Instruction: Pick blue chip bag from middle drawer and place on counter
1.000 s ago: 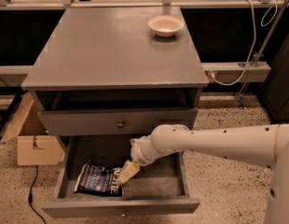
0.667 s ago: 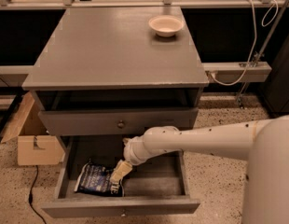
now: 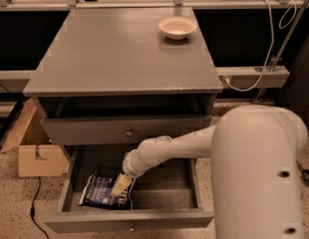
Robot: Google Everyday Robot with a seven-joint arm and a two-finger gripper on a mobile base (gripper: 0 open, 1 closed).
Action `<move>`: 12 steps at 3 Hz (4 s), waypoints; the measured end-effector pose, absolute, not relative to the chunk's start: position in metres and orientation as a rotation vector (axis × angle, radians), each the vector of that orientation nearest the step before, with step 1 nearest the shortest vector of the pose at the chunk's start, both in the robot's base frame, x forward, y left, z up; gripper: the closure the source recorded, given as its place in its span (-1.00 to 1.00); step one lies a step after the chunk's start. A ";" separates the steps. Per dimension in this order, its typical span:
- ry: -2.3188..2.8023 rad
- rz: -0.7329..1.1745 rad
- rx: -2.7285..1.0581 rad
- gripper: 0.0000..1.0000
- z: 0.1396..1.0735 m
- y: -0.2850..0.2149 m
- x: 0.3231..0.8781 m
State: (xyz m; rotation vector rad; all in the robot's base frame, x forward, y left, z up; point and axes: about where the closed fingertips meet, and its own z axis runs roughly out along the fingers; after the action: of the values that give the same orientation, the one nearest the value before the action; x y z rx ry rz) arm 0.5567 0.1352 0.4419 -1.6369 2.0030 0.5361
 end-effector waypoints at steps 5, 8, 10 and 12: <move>2.116 0.517 -1.675 0.72 0.381 0.118 0.532; 1.641 0.838 -1.729 1.00 0.484 0.126 0.448; 1.517 0.832 -1.745 1.00 0.516 0.123 0.439; 1.411 0.730 -1.731 1.00 0.605 0.110 0.454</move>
Offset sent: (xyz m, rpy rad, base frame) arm -0.0048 -0.0177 -0.0698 -0.0892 0.0917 -0.0599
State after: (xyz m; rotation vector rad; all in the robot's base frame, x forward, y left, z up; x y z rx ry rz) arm 0.4539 0.1099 0.6045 -1.7310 1.4112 0.7302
